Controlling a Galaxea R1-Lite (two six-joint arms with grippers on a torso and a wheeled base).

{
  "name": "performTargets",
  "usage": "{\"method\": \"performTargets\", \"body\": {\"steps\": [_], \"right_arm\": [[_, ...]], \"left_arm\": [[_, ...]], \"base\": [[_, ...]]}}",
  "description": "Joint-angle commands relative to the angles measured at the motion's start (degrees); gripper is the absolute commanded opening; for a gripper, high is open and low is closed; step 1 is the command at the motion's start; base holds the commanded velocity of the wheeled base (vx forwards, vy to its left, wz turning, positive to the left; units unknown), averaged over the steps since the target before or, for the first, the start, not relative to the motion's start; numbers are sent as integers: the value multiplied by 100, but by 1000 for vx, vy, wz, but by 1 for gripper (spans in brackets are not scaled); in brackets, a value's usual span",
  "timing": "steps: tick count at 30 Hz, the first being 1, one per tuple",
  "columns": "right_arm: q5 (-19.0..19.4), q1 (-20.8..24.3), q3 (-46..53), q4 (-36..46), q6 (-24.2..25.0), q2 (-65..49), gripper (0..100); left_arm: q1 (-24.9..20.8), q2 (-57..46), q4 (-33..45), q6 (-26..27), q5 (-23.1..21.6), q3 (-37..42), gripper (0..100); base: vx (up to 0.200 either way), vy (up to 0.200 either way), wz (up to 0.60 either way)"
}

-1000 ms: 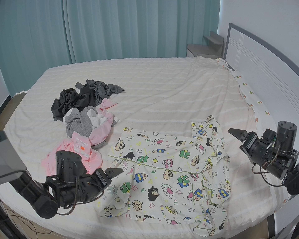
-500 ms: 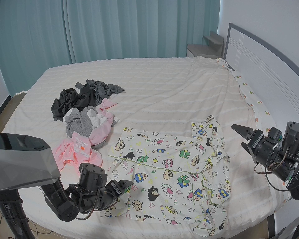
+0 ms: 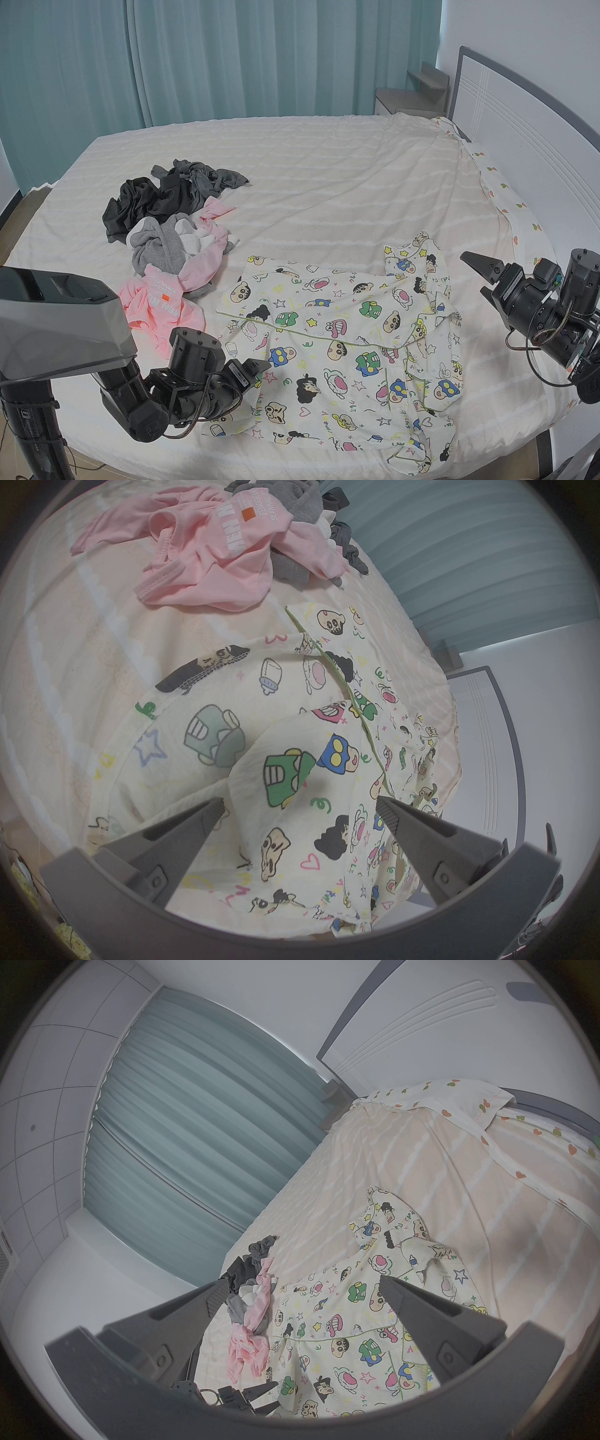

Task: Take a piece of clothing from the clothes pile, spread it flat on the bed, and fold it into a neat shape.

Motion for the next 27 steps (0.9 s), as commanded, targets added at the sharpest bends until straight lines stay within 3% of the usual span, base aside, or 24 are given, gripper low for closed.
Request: {"method": "performTargets", "body": {"steps": [1,5,6,20,27], "right_arm": [[-11,11,-8,-11,-2,-9,100],[-11,19,1,-81,-2,0,100],[-2,19,45,-169,-2,9,100],[-11,186,124,-345,-11,-35,100],[-11,186,124,-345,-11,-44,100]], "left_arm": [[-51,197,1,-4,196,-155,100],[-165,328,-17,22,450,-190,100],[-191,355,-17,22,494,-199,0],[-165,495,-43,277,1145,-251,0],[-60,504,-887,857,1681,-172,0]], "base": [[0,0,0],[0,0,0],[0,0,0],[0,0,0],[0,0,0]]}}
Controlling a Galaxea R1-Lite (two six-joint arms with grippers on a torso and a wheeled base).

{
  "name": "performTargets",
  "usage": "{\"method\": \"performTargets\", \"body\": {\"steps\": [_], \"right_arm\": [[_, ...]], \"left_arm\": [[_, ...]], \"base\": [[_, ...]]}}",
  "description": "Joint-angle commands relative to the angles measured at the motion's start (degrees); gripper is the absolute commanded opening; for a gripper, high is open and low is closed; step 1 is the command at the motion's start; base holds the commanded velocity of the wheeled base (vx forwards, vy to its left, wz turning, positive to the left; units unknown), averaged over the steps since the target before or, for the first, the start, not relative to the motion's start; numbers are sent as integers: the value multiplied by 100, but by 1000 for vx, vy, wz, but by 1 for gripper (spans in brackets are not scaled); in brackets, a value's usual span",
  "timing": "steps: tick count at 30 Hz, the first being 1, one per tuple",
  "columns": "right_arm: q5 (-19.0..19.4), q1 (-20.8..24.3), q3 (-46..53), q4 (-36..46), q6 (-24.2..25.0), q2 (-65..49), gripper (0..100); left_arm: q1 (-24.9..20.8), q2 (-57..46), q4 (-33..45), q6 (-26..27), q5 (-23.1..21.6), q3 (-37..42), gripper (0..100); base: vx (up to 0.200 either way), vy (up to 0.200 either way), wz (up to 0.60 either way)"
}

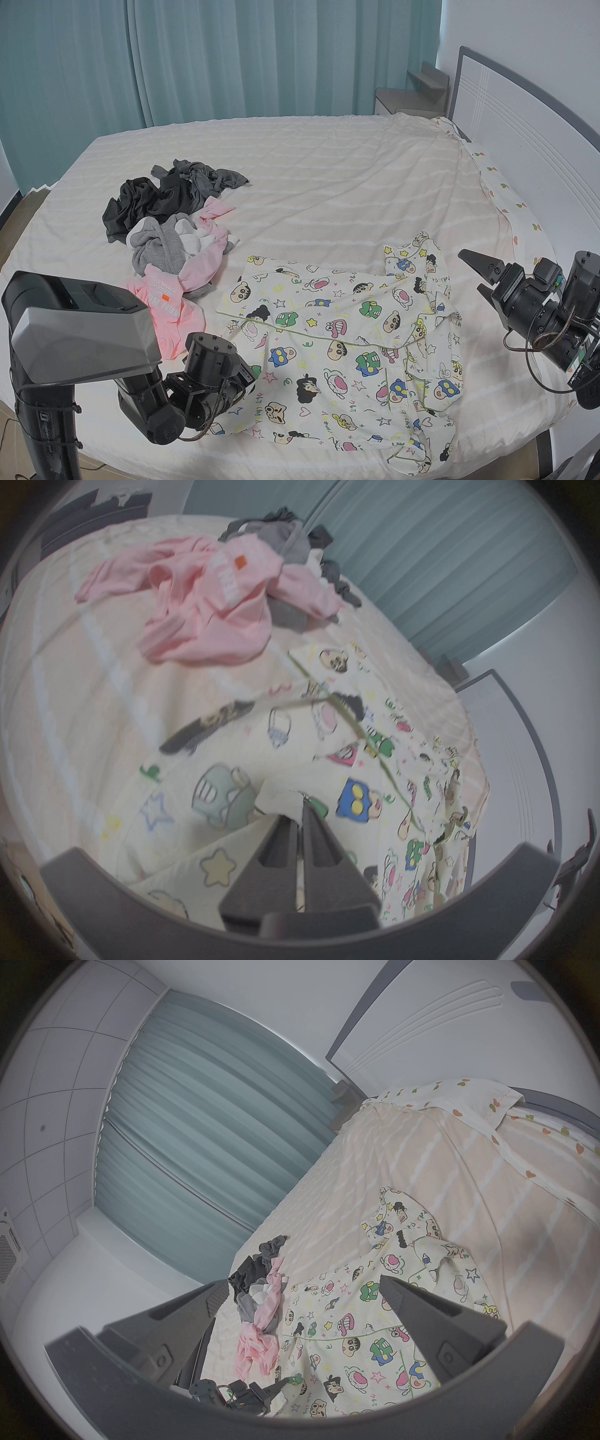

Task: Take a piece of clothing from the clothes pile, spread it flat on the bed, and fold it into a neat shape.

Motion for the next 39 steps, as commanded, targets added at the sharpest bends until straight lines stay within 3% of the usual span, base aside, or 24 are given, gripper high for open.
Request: {"method": "performTargets", "body": {"steps": [1,8,11,17,39], "right_arm": [[-2,10,2,-1,-2,-5,100],[-2,18,2,-1,-2,-13,100],[-2,18,2,-1,-2,-5,100],[-2,18,2,-1,-2,-5,100],[15,18,2,-1,7,-128,100]], "left_arm": [[108,32,-391,295,183,62,0],[477,234,-998,725,227,168,0],[732,471,-1525,1112,236,212,0],[785,735,-2808,1543,227,563,0],[785,-223,-2808,1648,263,906,0]], "base": [[0,0,0],[0,0,0],[0,0,0],[0,0,0],[0,0,0]]}}
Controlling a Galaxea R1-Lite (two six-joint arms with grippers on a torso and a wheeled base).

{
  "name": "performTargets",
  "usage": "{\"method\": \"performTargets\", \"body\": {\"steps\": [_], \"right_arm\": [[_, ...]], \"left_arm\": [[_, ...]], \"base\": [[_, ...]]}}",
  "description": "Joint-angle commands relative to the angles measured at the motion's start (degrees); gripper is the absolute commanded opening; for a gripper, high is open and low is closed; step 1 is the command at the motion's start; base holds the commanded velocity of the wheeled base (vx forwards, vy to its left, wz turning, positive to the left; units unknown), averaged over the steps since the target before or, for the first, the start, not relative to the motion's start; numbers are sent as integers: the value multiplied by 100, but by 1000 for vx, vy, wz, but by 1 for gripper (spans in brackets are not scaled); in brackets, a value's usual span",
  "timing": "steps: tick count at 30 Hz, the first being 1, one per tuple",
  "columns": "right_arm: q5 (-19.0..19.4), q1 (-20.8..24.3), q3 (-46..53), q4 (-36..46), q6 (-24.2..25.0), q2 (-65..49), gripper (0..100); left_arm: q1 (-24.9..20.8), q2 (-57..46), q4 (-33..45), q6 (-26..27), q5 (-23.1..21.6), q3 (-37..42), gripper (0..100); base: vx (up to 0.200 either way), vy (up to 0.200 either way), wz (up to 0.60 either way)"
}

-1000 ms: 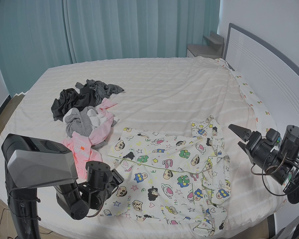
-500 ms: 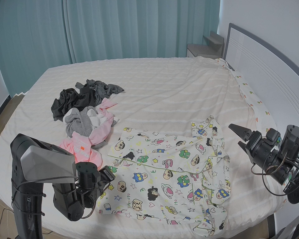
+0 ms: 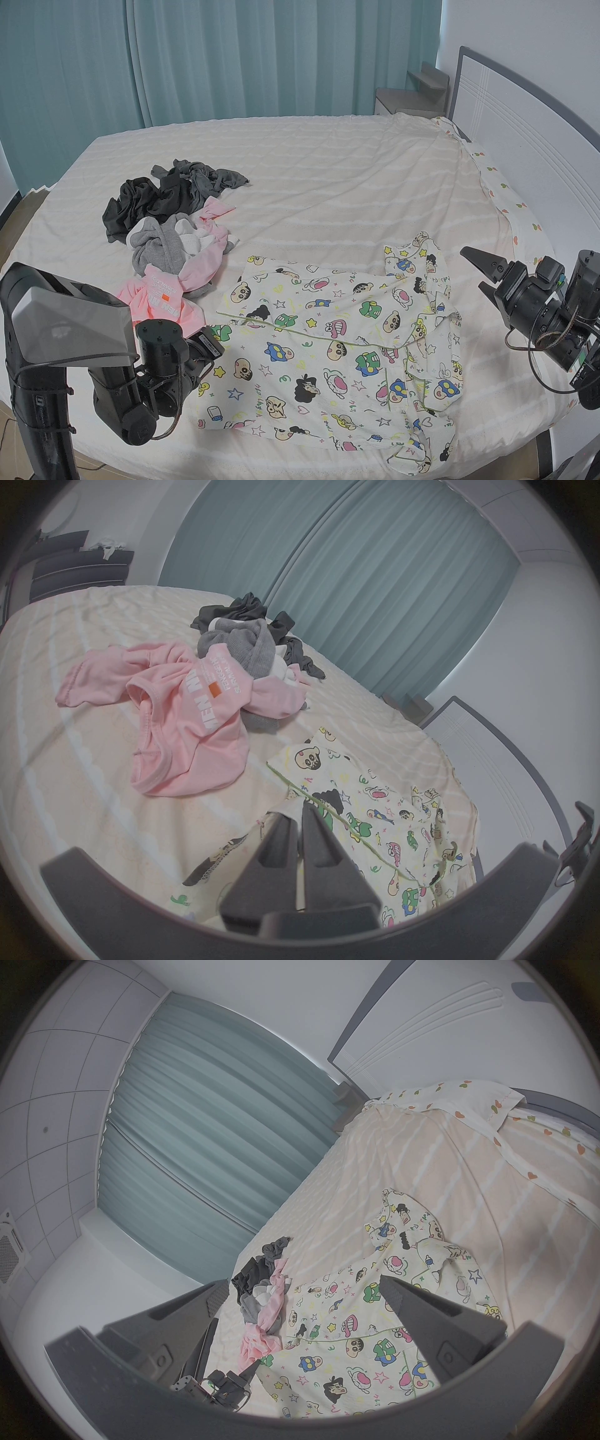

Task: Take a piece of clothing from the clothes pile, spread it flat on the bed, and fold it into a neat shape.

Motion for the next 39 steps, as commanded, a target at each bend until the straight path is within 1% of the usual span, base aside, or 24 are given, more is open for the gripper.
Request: {"method": "performTargets", "body": {"steps": [1,5,6,9,14,20,21,28,32,35,36,38,39], "right_arm": [[3,11,-3,-1,-7,-27,100],[3,11,-3,-1,-7,-27,100],[3,3,-3,-1,-7,-27,100],[12,3,-3,-1,-7,-18,100],[12,3,-3,-1,-7,-18,100],[12,3,6,7,-7,-18,100],[12,3,6,-1,-7,-18,100],[12,3,6,-1,-16,-18,100],[3,3,-3,-1,-16,-35,100],[3,3,6,7,-7,-106,100],[3,3,6,7,-7,-123,100],[3,3,6,7,-7,-158,100],[12,3,6,7,-7,-167,100]], "left_arm": [[60,-201,-102,53,-10,27,0],[148,-271,-102,149,-18,27,0],[201,-280,-102,264,-18,27,0],[227,-262,-102,387,-36,27,0],[271,-51,-102,422,-71,-34,0],[367,291,-102,439,-273,-52,0],[385,335,-102,457,-273,-52,100],[508,327,-102,457,-264,-175,100],[596,89,-102,492,-273,-96,100],[675,-87,-102,721,-317,36,100],[684,-157,-102,782,-396,142,100],[666,-324,-102,870,-888,511,100],[658,-429,-102,958,-1328,836,100]], "base": [[0,0,0],[0,0,0],[0,0,0],[0,0,0],[0,0,0],[0,0,0],[0,0,0],[0,0,0],[0,0,0],[0,0,0],[0,0,0],[0,0,0],[0,0,0]]}}
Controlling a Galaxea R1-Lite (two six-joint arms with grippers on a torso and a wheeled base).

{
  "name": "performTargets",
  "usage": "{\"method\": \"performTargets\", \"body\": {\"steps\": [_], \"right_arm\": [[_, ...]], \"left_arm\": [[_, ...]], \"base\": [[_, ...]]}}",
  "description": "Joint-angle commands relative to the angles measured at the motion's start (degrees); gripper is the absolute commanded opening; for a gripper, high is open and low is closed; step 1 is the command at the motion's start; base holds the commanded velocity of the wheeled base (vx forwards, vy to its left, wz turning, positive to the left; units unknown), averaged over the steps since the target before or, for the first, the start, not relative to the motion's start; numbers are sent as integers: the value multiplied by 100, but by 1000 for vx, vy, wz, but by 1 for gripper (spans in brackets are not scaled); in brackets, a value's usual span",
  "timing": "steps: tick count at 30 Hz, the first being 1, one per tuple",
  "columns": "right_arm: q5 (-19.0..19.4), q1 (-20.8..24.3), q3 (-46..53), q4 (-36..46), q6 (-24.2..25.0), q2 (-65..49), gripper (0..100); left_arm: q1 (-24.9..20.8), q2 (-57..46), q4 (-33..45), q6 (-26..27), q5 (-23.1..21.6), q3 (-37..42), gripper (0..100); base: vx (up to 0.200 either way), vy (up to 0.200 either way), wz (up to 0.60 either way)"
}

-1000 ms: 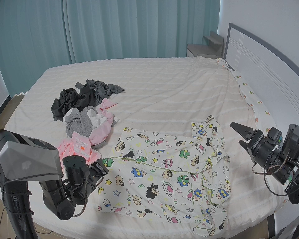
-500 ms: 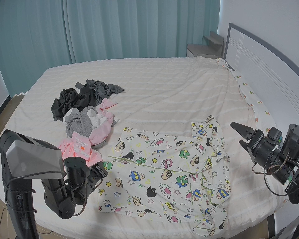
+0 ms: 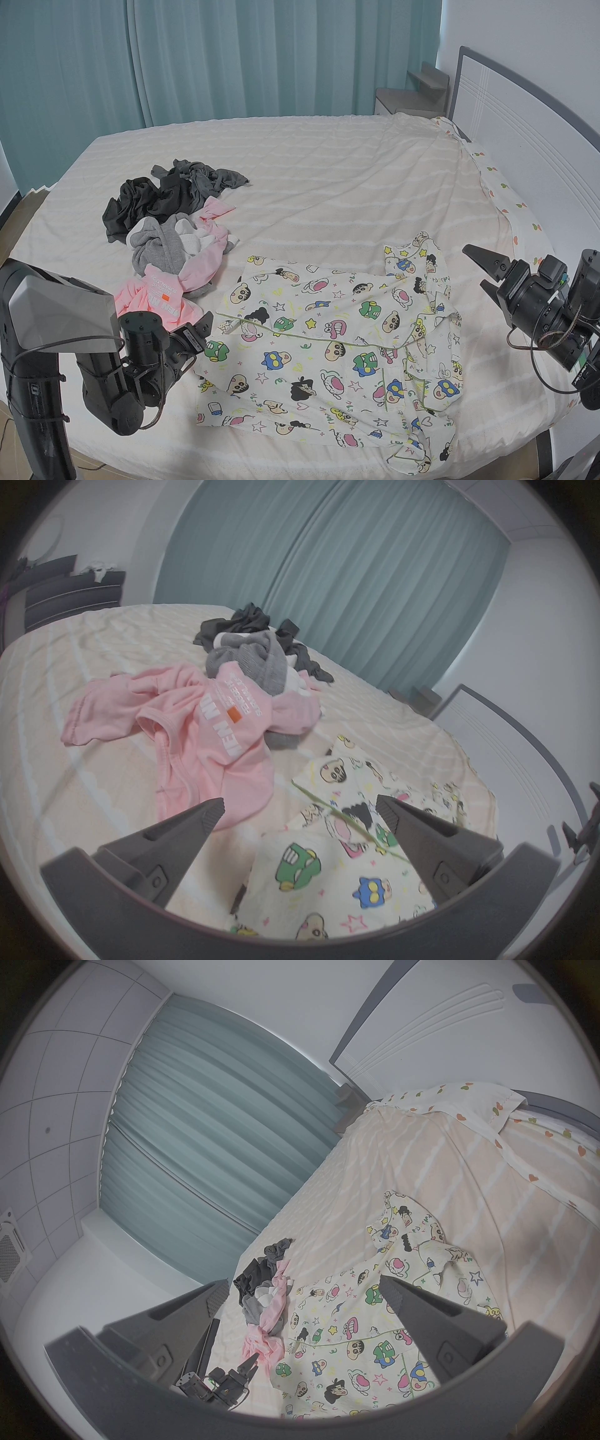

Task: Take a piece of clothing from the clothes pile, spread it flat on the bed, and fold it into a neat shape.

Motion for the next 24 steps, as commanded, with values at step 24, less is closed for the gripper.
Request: {"method": "performTargets", "body": {"steps": [24], "right_arm": [[16,11,46,5,-6,-73,100]], "left_arm": [[-424,511,-100,1078,-2174,1893,100]], "base": [[0,0,0]]}}
